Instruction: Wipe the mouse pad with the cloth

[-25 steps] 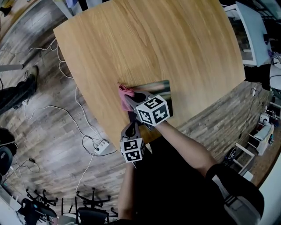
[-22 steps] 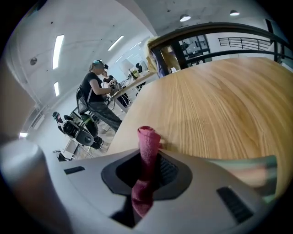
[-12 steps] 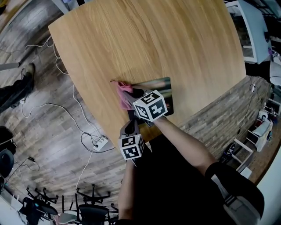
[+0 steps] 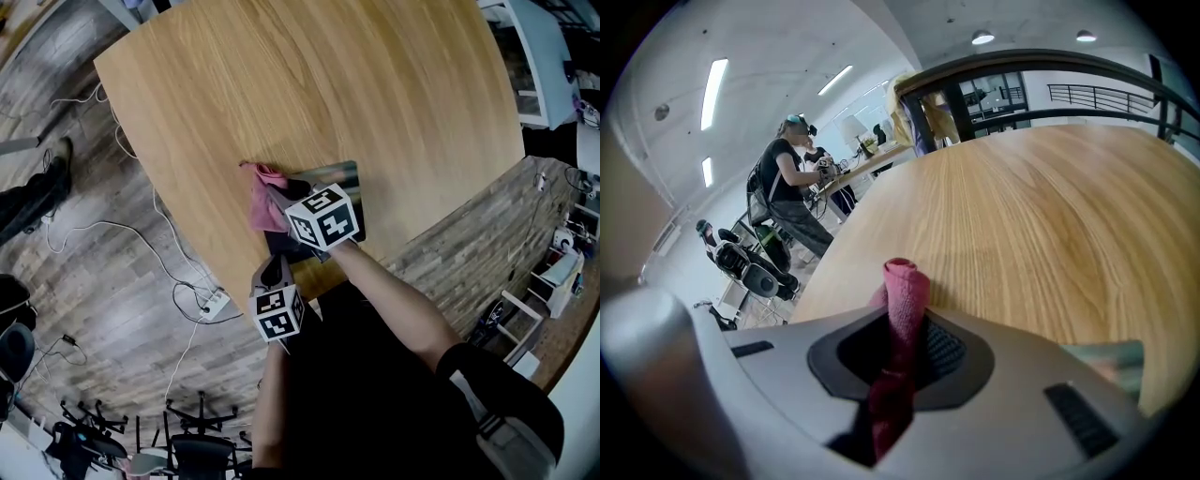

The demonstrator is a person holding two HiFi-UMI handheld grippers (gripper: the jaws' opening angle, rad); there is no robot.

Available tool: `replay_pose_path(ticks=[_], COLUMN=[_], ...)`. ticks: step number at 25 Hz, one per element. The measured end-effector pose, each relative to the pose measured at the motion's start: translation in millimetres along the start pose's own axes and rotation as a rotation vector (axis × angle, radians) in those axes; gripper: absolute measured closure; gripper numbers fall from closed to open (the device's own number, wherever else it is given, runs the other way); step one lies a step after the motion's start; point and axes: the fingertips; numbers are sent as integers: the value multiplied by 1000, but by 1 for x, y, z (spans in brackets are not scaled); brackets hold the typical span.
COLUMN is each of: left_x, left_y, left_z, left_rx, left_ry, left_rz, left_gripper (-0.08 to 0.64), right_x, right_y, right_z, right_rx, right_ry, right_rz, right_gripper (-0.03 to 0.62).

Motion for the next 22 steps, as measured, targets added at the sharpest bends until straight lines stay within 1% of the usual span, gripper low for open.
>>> replay_pose_path(ticks=[9,17,22], left_x=[-1,-1,0], left_y=[-1,-5,-4], left_z=[-2,-2,-4], left_rx=[5,-1,11], left_ry=[18,21,34], left_rz=[-2,-6,-5], left_gripper=[537,537,537], right_x=[-13,-37,-50], right_y=[-5,-13,-17], right_z=[23,60,85], right_rx=[10,33,41], right_ry=[-25,-72,-103], right_rz=[9,19,20], right_gripper=[529,529,529])
Point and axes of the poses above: the fingertips, and each gripper's own axes: x forward along the fingers, z to its right, y out of its top, and after that the axes turned 2 degrees about x, right-handed
